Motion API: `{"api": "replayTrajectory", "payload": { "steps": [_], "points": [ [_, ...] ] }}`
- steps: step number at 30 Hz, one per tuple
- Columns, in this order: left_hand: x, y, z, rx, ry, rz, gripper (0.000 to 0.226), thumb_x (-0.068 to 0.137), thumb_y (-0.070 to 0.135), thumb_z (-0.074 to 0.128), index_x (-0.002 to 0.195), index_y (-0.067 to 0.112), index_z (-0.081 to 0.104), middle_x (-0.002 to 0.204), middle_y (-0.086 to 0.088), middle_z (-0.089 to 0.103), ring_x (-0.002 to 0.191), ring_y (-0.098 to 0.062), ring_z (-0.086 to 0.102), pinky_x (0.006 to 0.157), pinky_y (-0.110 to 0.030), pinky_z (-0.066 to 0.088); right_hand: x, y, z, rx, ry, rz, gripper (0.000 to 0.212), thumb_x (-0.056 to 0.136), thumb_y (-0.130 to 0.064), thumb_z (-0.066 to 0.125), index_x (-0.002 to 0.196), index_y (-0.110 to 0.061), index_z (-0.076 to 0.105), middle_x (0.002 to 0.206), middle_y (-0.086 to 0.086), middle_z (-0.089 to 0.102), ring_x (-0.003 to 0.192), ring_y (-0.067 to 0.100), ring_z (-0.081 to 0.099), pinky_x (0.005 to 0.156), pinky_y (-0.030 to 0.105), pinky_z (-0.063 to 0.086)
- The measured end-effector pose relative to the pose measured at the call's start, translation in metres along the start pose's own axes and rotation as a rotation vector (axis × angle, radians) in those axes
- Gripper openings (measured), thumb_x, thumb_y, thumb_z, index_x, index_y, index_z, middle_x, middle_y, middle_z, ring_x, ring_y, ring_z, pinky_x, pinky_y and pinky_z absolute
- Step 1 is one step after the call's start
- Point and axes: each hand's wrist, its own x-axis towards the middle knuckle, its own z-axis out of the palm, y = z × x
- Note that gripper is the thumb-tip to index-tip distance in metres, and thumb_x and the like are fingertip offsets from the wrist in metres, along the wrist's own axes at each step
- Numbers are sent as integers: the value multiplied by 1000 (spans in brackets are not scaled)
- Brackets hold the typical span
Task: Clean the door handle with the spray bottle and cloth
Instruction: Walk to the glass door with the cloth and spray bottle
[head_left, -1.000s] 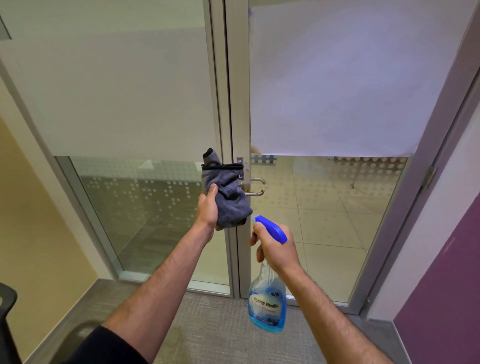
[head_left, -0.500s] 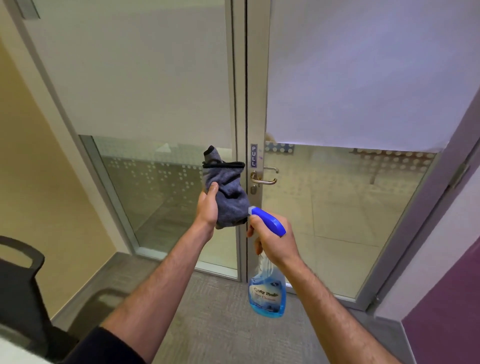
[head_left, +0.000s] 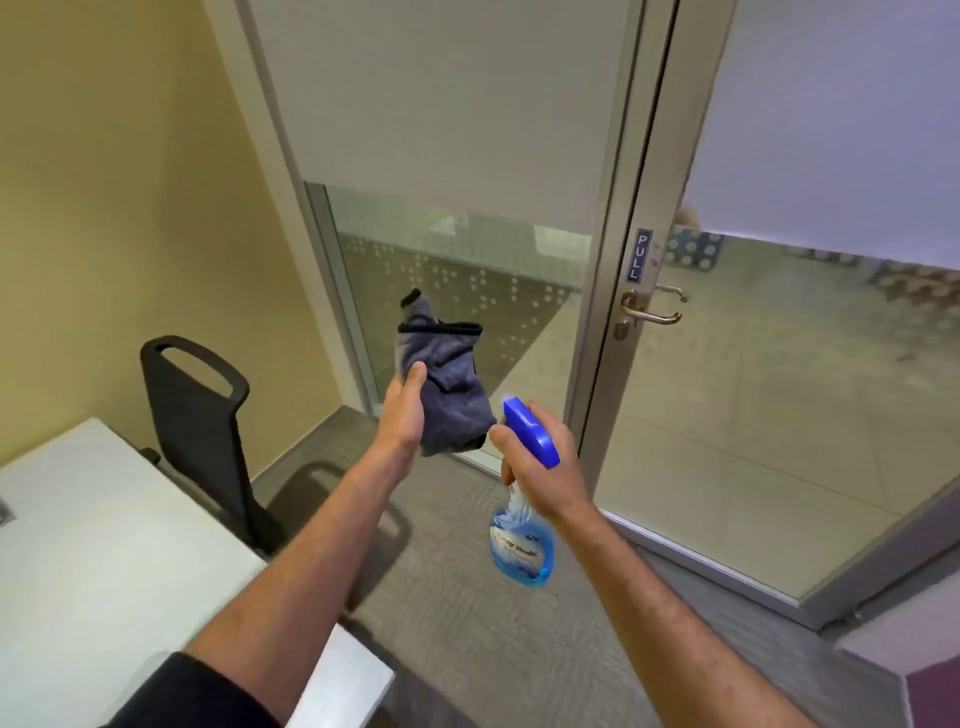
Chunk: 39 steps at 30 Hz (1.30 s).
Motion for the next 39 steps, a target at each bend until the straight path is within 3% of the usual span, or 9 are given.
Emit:
{"api": "replayTrajectory", "payload": {
  "steps": [3, 8, 14, 17, 20, 22, 27, 33, 39],
  "points": [
    [1, -2, -59, 51, 82, -20, 38, 102, 46, 51, 130, 23, 60, 119, 7, 67, 102, 1, 64, 79, -19, 51, -3, 7, 41, -21, -85, -8, 13, 84, -24, 67, 80, -23, 54, 66, -5, 54, 54, 15, 51, 50, 27, 47],
    [-5, -3, -159, 55, 161, -92, 41, 102, 50, 49, 132, 24, 59, 119, 7, 67, 105, -7, 65, 79, -25, 52, -12, 23, 113, -72, -206, 26, 18, 78, -20, 62, 92, -26, 52, 88, 4, 59, 70, 20, 55, 65, 46, 53],
    [-20, -10, -265, 90, 219, -109, 36, 100, 51, 50, 127, 35, 66, 124, 5, 72, 112, -16, 68, 94, -37, 55, -31, 55, 198, -159, -341, 92, 23, 80, -22, 64, 97, -28, 49, 86, -3, 58, 67, 10, 54, 62, 29, 50],
    [-27, -16, -305, 108, 257, -142, 30, 97, 53, 52, 115, 37, 70, 111, 10, 76, 104, -13, 72, 82, -28, 58, -45, 83, 233, -184, -410, 146, 26, 82, -27, 68, 98, -30, 49, 88, -5, 59, 65, 6, 53, 59, 18, 47],
    [-30, -26, -337, 122, 289, -168, 31, 99, 53, 51, 117, 35, 68, 103, 15, 76, 96, -7, 74, 73, -20, 58, -63, 115, 262, -201, -463, 186, 30, 83, -28, 72, 102, -27, 49, 95, -5, 60, 77, 13, 61, 68, 26, 52],
    [-32, -33, -353, 144, 299, -180, 27, 99, 54, 50, 114, 37, 66, 103, 17, 73, 95, -5, 72, 73, -19, 56, -75, 135, 279, -212, -478, 228, 32, 81, -31, 73, 102, -27, 49, 94, -3, 59, 81, 20, 63, 71, 35, 55],
    [-28, -54, -379, 170, 308, -224, 36, 101, 52, 50, 126, 31, 63, 112, 7, 70, 107, -14, 66, 88, -30, 53, -103, 182, 306, -177, -476, 341, 38, 84, -30, 78, 106, -24, 49, 89, -11, 55, 69, 0, 54, 68, 22, 51],
    [-15, -71, -376, 192, 257, -245, 46, 103, 52, 43, 135, 22, 59, 127, -1, 66, 113, -20, 65, 95, -35, 53, -120, 221, 310, -141, -482, 401, 43, 84, -24, 78, 116, -31, 50, 91, -2, 62, 81, 14, 62, 79, 27, 57],
    [-9, -75, -357, 220, 209, -242, 51, 101, 60, 42, 137, 27, 57, 127, 2, 67, 113, -17, 66, 98, -35, 55, -126, 234, 298, -129, -530, 400, 56, 81, -23, 80, 124, -30, 45, 133, -15, 54, 115, 10, 62, 95, 31, 57]
  ]
}}
